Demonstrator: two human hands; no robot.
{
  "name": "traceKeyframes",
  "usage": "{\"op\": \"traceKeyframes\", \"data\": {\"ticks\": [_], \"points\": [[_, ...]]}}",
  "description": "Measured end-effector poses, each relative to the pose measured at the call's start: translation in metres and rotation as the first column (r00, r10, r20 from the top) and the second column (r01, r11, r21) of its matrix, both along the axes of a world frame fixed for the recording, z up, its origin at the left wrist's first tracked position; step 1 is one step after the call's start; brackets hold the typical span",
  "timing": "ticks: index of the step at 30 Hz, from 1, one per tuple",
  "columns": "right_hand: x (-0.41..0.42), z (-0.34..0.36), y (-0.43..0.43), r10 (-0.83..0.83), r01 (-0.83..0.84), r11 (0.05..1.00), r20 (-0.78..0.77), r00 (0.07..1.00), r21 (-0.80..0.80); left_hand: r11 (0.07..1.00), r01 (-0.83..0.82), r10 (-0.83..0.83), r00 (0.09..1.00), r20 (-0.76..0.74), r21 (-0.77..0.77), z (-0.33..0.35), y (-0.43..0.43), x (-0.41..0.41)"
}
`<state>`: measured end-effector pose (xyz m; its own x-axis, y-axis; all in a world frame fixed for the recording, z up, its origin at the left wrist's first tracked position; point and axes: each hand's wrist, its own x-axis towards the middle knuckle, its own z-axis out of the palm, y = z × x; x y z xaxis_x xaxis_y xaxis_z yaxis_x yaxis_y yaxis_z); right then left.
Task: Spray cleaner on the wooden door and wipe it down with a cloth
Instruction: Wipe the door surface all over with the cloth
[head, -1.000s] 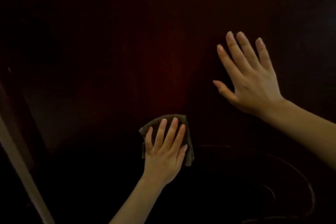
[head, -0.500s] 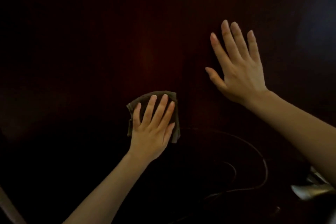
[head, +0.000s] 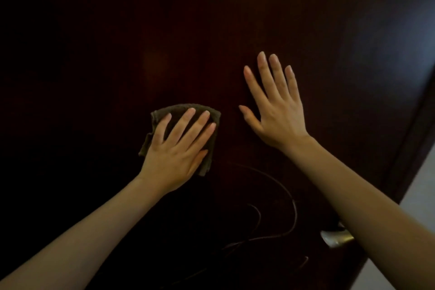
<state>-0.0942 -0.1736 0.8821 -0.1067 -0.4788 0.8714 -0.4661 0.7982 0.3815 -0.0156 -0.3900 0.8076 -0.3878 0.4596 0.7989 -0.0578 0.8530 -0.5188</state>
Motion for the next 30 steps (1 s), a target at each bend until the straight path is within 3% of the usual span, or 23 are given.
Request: {"op": "traceKeyframes", "data": {"ticks": [7, 19, 27, 30], "points": [[-0.010, -0.015, 0.011, 0.011, -0.012, 1.000, -0.037, 0.999, -0.026, 0.987, 0.003, 0.004, 0.999, 0.042, -0.161, -0.014, 0.010, -0.010], [-0.017, -0.015, 0.014, 0.066, -0.068, 0.998, -0.085, 0.994, -0.013, 0.991, 0.032, -0.030, 0.999, 0.015, -0.129, -0.018, 0.019, -0.012], [-0.016, -0.014, 0.016, 0.070, -0.071, 0.997, -0.082, 0.994, -0.002, 0.918, 0.070, -0.043, 0.996, 0.076, -0.390, -0.034, 0.043, -0.030], [-0.016, -0.015, 0.016, 0.075, -0.076, 0.997, -0.076, 0.994, -0.003, 0.943, 0.100, -0.089, 0.995, 0.047, -0.319, -0.016, 0.019, -0.023]]}}
